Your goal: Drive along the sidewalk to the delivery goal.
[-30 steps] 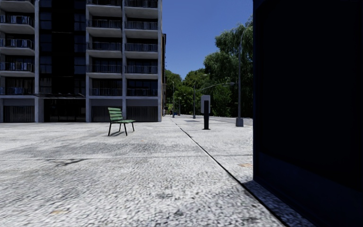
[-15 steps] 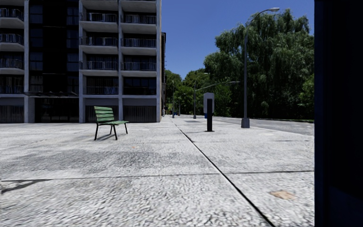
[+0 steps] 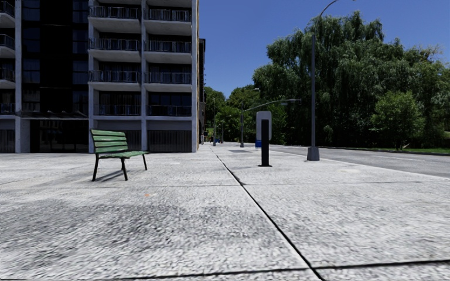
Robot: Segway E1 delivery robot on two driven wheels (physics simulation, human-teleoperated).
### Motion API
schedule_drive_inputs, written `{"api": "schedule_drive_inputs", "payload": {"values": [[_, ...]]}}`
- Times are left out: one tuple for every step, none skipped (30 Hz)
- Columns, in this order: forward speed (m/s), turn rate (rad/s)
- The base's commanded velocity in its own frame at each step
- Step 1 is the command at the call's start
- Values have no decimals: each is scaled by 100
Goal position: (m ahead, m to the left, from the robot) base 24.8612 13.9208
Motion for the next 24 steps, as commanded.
{"api": "schedule_drive_inputs", "payload": {"values": [[200, 0], [200, 0], [200, 0], [200, 0], [200, 0], [200, 0], [200, 0], [200, 0], [200, 0], [200, 0], [200, 0], [200, 0], [200, 0], [200, 0], [200, 0], [200, 0], [200, 0], [200, 0], [200, 0], [200, 0], [200, 0], [200, 2], [200, 2], [200, 6]]}}
